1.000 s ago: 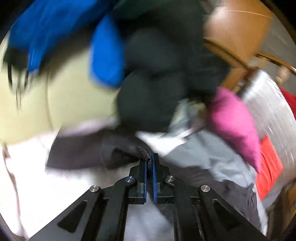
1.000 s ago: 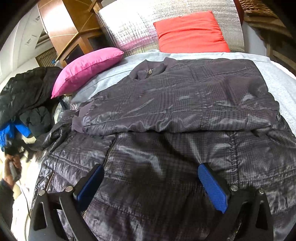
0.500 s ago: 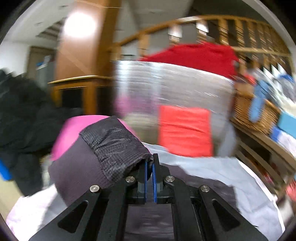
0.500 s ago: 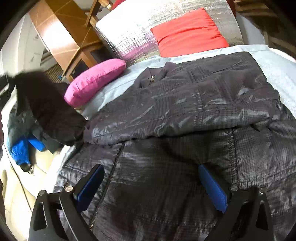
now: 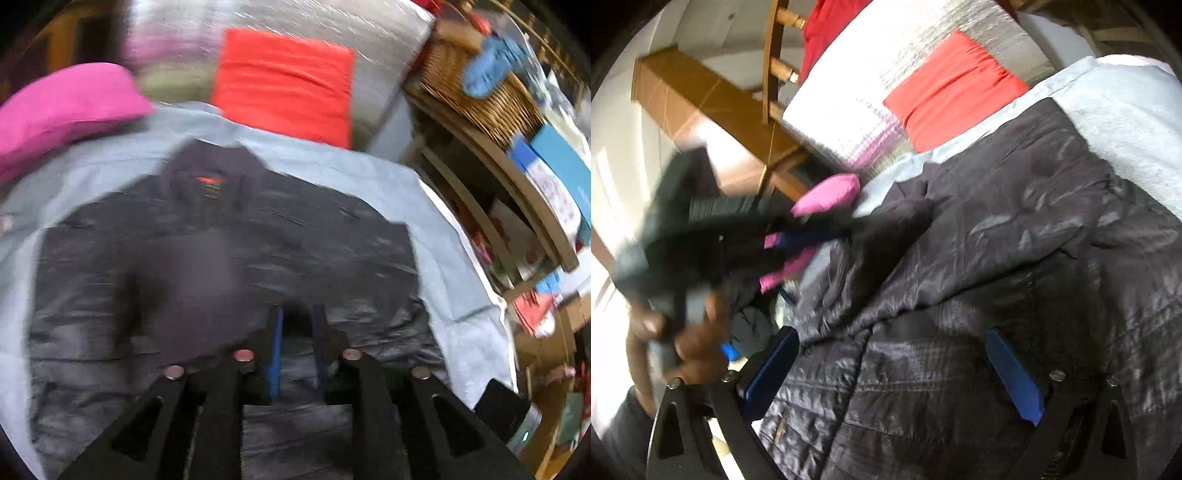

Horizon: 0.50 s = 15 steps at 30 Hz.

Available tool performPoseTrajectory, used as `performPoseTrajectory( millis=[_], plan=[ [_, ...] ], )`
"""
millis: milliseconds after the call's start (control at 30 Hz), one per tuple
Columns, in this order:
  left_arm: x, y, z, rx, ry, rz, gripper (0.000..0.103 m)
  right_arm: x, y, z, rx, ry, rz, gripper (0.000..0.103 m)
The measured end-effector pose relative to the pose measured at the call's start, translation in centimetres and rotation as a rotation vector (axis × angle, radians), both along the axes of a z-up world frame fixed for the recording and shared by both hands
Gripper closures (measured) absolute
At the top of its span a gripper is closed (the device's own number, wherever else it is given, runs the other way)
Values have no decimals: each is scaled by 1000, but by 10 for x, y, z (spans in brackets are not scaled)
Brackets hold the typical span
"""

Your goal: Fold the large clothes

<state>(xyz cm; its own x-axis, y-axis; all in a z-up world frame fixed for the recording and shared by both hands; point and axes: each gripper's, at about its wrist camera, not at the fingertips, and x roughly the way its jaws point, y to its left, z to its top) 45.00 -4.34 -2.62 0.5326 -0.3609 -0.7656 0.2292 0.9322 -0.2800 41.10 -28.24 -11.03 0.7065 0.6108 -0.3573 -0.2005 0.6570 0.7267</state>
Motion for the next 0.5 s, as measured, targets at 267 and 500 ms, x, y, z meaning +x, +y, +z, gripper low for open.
performPoseTrajectory(
  millis=[267,500],
  plan=[
    [-51,123,18,-25,-160,269,33,1,5,20,-122,41,-37,1],
    [-20,162,-53,89,-53,417,33,29,64,84,-578,-76,44,1]
  ],
)
